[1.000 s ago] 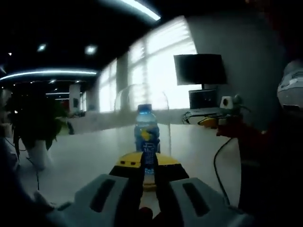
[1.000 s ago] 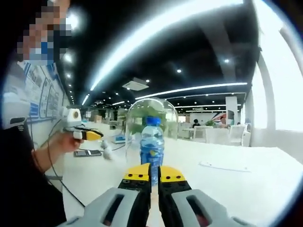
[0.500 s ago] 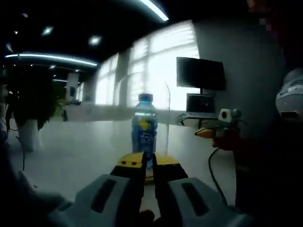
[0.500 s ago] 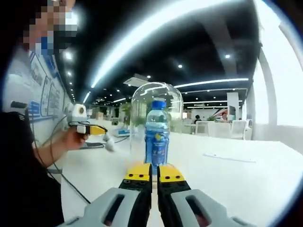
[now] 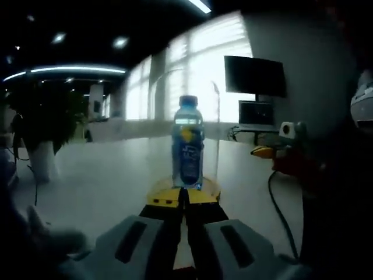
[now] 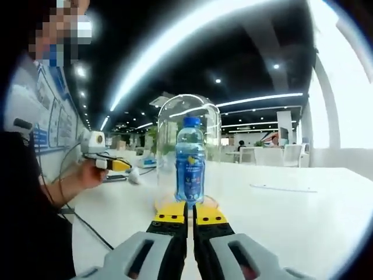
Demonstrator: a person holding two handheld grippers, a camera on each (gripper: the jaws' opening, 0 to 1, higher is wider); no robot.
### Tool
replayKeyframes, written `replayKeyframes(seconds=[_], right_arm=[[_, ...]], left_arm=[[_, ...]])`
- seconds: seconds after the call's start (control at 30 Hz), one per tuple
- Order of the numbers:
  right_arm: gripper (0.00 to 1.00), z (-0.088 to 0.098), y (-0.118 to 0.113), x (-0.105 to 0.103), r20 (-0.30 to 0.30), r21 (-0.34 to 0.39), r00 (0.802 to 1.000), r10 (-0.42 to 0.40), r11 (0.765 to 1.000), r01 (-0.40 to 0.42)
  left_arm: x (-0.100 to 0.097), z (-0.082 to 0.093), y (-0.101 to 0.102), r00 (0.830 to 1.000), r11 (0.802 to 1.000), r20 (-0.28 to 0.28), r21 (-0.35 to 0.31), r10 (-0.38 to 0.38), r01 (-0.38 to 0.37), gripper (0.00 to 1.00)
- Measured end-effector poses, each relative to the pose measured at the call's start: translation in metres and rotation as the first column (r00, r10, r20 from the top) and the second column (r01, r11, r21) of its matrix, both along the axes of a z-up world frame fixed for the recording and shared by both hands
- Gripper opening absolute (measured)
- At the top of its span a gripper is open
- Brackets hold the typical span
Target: Open the cover put in the Mizone put the cover back on
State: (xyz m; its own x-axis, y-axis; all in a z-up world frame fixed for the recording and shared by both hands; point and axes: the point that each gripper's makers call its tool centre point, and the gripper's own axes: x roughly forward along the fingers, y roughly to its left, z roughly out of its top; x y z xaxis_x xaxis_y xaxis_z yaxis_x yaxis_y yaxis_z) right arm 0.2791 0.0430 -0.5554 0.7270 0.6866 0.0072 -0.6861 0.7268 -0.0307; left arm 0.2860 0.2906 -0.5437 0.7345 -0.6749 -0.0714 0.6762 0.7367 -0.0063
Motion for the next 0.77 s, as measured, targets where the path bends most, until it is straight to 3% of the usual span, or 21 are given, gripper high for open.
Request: replayKeyframes(seconds=[0.3, 0.47, 0.77], right_arm=[[0.00, -0.007, 0.004, -0.003, 0.025, -0.053, 1.000, 0.004, 0.999, -0.003], [0.00, -0.015, 0.009, -0.005, 0.046, -0.124, 0.999, 0.001, 0.992, 0.005], [0.00, -0.018, 0.012, -0.007, 0.035, -0.135, 0.999, 0.012, 0.991, -0.007]], left_arm=[[-0.002, 0.003, 0.001, 1.000, 1.000, 0.025, -0.003, -0.008, 0.008, 0.00], [-0.003, 0.006, 0.002, 0.999, 0.999, 0.032, -0.028, -0.014, 0.015, 0.00], [-0.003, 0.005, 0.001, 0.999, 0.999, 0.028, -0.028, -0.019, 0.020, 0.00]])
